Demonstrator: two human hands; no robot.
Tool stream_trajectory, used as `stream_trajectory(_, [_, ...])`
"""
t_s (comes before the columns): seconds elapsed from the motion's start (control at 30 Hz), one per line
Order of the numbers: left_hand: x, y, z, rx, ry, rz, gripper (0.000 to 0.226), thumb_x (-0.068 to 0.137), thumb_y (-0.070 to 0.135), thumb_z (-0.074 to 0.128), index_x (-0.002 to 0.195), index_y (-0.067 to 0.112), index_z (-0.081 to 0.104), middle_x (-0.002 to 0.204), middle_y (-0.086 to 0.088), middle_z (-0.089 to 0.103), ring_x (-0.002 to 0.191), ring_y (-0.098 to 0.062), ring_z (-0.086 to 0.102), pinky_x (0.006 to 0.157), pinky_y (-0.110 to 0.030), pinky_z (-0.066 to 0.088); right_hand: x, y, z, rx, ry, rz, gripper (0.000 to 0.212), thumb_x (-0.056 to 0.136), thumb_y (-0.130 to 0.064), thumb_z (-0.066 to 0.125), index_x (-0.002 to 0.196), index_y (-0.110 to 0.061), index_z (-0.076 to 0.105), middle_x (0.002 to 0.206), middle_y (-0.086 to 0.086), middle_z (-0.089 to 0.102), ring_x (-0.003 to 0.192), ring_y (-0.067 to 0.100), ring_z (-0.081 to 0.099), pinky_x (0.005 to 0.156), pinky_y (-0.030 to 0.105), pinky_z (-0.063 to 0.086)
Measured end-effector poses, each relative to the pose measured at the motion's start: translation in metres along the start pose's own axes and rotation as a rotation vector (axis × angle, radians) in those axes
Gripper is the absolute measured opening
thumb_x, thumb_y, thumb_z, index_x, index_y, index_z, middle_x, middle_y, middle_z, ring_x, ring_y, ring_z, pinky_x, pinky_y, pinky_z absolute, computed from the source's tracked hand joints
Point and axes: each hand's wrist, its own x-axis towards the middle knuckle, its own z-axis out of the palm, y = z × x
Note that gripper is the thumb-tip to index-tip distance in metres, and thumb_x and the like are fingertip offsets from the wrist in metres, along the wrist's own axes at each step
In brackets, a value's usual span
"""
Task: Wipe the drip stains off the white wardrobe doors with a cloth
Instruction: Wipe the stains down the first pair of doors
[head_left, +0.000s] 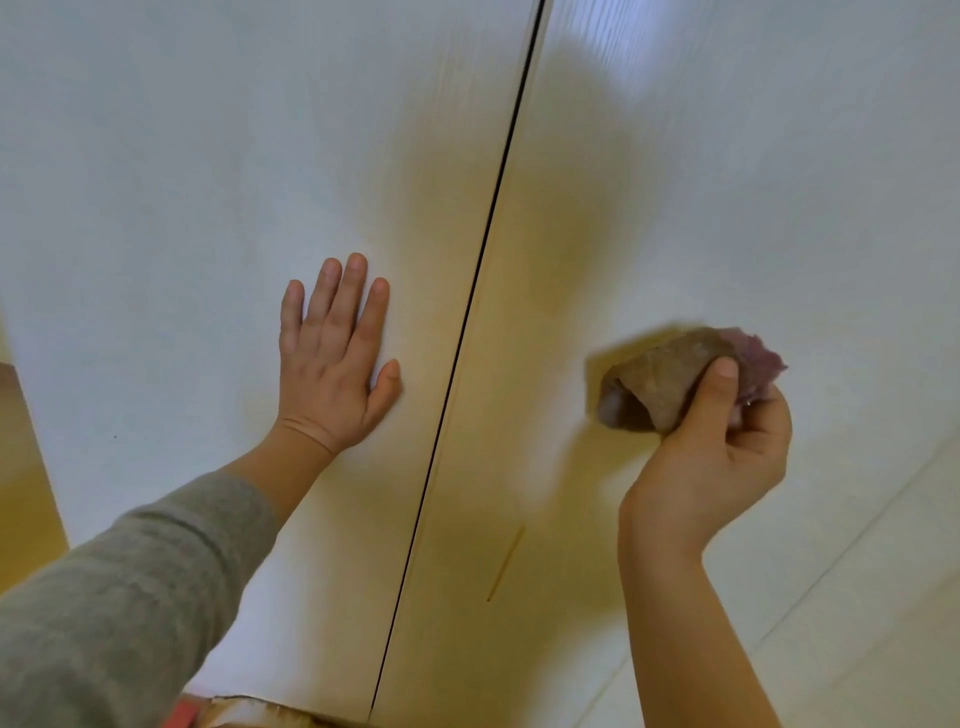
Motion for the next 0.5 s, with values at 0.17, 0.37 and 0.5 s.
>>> stream_trajectory(0.17, [0.0,0.001,0.0,0.008,-0.009,-0.003,0.069,0.098,0.041,0.022,0.159,0.015,0.001,0.166,-0.001,-0.012,0.153,-0.024,-0.005,0.123,-0.05,-0.001,0.003,0.006,0.013,-0.046,-0.109,0.003,0.02,0.089,-0.015,0.07,0.102,-0.001,0.063,0.09,-0.002,0.068,0.082,-0.001,0.064,0.077,0.015,0.05])
stream_trajectory(0.37, [0.001,0.0,0.002,0.009,0.018,0.011,0.068,0.099,0.04,0.021,0.159,0.015,0.002,0.166,-0.001,-0.011,0.154,-0.023,-0.005,0.123,-0.05,0.0,0.005,0.024,0.008,-0.251,-0.279,-0.11,0.031,0.082,-0.019,0.078,0.068,-0.022,0.051,0.059,-0.017,0.048,0.058,-0.002,0.046,0.061,0.01,0.038])
stream_trajectory(0.5, [0.001,0.0,0.002,0.015,0.021,0.008,0.068,0.098,0.039,0.022,0.159,0.014,0.003,0.166,-0.001,-0.01,0.154,-0.024,-0.004,0.123,-0.051,0.001,-0.021,0.055,-0.01,-0.334,-0.322,-0.203,0.038,0.084,-0.017,0.077,0.064,-0.021,0.044,0.057,-0.011,0.036,0.054,0.002,0.038,0.055,0.012,0.034])
